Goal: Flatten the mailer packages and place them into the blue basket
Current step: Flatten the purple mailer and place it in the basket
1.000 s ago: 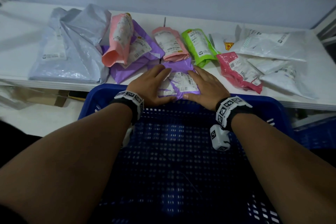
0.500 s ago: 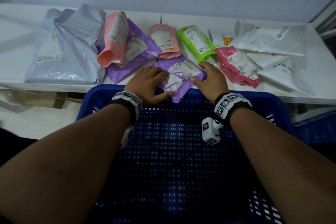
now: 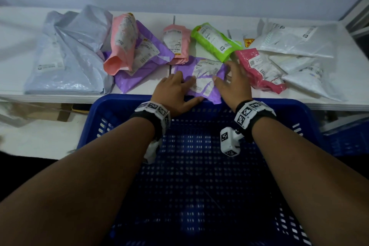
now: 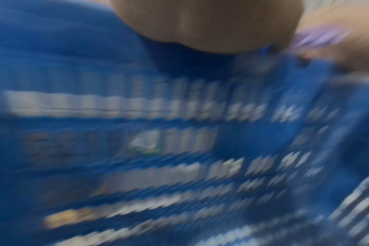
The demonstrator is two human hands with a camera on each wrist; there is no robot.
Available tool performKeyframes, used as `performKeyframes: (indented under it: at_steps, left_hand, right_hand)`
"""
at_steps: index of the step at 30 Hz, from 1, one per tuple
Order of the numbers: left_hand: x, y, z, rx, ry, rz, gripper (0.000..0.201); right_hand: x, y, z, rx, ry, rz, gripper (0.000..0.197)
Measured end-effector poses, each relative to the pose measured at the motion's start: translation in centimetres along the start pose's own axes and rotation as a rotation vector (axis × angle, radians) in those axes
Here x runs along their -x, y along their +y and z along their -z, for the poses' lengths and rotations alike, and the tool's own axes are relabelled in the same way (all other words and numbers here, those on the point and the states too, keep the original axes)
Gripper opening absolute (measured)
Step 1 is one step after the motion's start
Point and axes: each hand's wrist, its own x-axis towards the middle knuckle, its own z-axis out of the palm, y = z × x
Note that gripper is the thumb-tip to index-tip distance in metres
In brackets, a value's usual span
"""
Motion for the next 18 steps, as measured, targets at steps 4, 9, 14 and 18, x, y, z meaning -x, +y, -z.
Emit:
performKeyframes:
  at_steps: [4, 9, 14, 18]
  left_hand:
    - [-1.2, 3.8, -0.9, 0.073, 0.048, 0.056, 0.073]
    - [-2.3, 3.9, -0.2, 0.140, 0.136, 0.115, 0.038]
    - [-5.9, 4.4, -0.4, 0.203, 0.162, 0.065, 0.032]
    - [-6.3, 4.3, -2.7, 0.326, -0.053, 0.163, 0.065]
  right_hand:
    - [-0.1, 0.1, 0.5, 0.044, -0.005, -0.002, 0.041]
    - [-0.2, 0.3, 0.2, 0.121, -0.093, 0.003, 0.051]
    - [-0.2, 0.3, -0.4, 0.238, -0.173, 0.047, 0.060]
    - [0.1, 0.1, -0.4, 0.271, -0.189, 0.052, 0.062]
